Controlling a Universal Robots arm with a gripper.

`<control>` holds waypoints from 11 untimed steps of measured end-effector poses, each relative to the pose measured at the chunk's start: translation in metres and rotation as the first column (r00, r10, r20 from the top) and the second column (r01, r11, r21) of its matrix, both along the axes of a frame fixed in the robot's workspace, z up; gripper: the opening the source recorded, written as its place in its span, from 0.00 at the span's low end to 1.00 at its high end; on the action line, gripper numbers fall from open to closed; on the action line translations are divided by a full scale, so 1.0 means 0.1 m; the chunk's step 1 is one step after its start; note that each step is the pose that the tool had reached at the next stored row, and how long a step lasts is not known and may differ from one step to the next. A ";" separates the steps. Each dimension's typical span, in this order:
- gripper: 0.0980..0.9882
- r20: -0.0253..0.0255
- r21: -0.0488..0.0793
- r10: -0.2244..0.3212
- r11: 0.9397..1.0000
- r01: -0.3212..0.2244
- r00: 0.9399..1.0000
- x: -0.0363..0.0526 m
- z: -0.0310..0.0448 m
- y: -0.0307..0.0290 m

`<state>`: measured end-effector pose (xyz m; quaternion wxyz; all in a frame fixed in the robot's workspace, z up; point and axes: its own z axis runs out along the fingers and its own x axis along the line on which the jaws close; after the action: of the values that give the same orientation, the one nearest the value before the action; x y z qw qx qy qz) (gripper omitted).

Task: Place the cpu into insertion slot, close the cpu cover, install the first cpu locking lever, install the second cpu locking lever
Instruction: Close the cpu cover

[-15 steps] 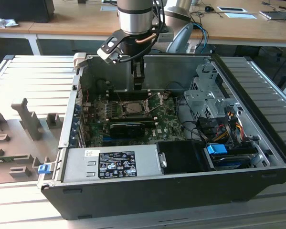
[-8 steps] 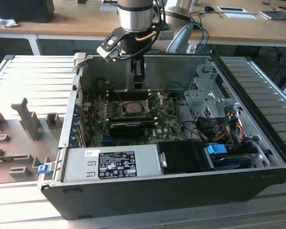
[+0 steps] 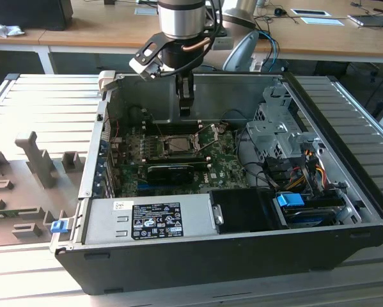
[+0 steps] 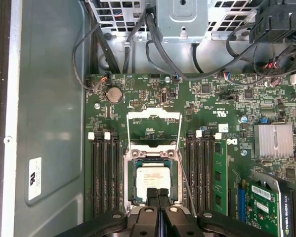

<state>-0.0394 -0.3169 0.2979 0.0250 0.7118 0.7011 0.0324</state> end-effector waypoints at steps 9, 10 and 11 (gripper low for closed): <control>0.01 0.000 0.000 0.000 1.000 0.000 1.000 0.092 0.048 0.000; 0.01 0.000 0.000 0.000 1.000 0.000 1.000 0.102 0.048 0.000; 0.01 0.000 0.000 0.000 1.000 0.000 1.000 0.120 0.047 0.000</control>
<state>-0.0274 -0.3169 0.3026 0.0250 0.7119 0.7011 0.0324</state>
